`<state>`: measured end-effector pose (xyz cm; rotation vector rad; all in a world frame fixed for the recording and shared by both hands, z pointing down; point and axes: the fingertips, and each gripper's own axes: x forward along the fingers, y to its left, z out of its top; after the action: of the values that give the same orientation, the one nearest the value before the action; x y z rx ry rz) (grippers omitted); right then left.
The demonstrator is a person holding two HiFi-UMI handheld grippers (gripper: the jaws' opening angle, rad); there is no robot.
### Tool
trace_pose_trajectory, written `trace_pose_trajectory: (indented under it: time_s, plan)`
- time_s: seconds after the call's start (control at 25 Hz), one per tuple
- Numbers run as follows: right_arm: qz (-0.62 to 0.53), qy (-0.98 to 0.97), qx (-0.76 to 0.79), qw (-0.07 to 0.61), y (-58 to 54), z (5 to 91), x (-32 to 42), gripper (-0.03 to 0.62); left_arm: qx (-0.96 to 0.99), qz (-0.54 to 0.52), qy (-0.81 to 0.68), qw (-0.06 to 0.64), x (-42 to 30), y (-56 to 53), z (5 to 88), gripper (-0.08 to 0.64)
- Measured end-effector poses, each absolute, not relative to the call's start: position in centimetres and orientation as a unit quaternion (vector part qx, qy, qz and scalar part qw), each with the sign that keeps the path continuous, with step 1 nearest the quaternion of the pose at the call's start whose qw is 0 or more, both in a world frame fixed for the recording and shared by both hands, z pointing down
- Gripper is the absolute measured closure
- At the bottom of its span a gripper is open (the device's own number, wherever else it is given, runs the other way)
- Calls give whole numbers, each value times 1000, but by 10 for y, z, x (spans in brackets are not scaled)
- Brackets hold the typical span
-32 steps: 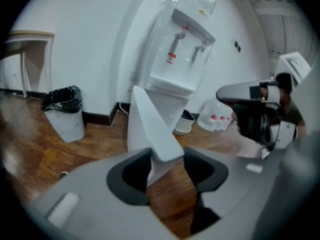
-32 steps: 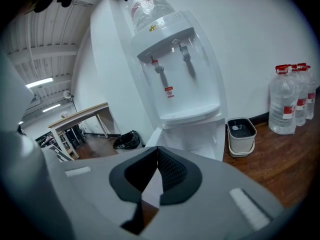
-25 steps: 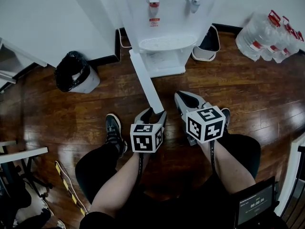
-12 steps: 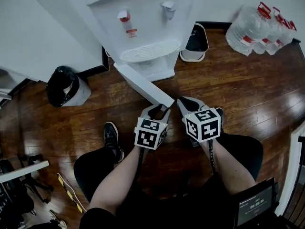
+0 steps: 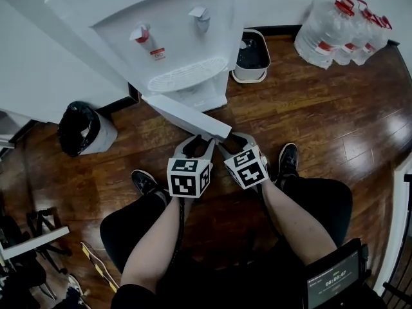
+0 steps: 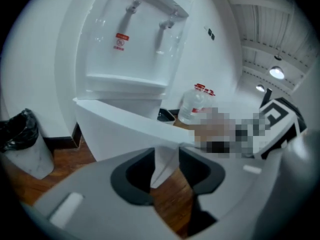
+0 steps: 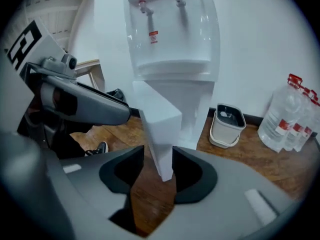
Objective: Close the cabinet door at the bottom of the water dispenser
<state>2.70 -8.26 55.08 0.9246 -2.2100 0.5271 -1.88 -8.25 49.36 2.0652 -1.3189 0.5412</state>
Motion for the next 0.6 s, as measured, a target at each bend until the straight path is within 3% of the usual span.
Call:
trace_pose_trajectory:
  time_s: [0.24, 0.44, 0.6]
  plan:
    - [220, -836, 388, 321, -100, 548, 28, 384, 750, 189, -537, 337, -39, -94, 493, 364]
    - [219, -829, 397, 328, -115, 548, 27, 329, 737, 202, -559, 322, -52, -113, 506, 362]
    - [231, -819, 412, 325, -132, 553, 33, 322, 725, 228, -566, 320, -63, -120, 528, 352]
